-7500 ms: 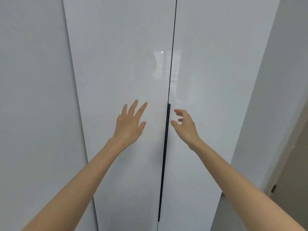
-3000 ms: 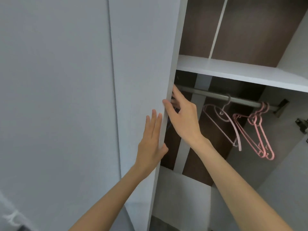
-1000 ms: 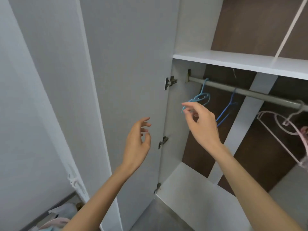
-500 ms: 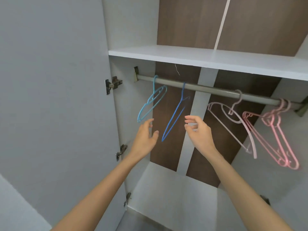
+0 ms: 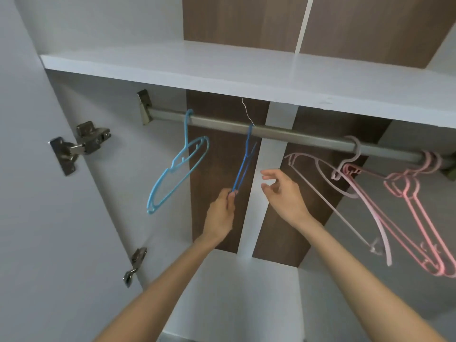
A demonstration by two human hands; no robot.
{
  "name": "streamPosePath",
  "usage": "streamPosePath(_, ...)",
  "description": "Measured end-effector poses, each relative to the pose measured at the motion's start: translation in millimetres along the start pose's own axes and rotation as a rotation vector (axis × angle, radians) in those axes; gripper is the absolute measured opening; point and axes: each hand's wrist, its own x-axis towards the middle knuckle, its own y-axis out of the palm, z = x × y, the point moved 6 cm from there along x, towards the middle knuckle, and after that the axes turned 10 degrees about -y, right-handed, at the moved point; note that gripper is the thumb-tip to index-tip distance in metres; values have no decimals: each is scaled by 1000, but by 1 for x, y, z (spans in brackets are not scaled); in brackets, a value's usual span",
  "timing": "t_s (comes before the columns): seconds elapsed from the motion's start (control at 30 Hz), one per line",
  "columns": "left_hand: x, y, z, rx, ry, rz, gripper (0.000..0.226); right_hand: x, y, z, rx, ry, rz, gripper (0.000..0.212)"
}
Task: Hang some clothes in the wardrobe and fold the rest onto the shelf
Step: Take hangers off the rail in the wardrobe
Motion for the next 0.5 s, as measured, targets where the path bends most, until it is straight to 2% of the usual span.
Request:
streamPosePath(0.3,3,-40,-11,260,230,-108,29,57,36,4,71,65,58,48)
streamPosePath(0.5,-1,-63,-30,228,286,-159,27,74,33,25,197,56,-14,33)
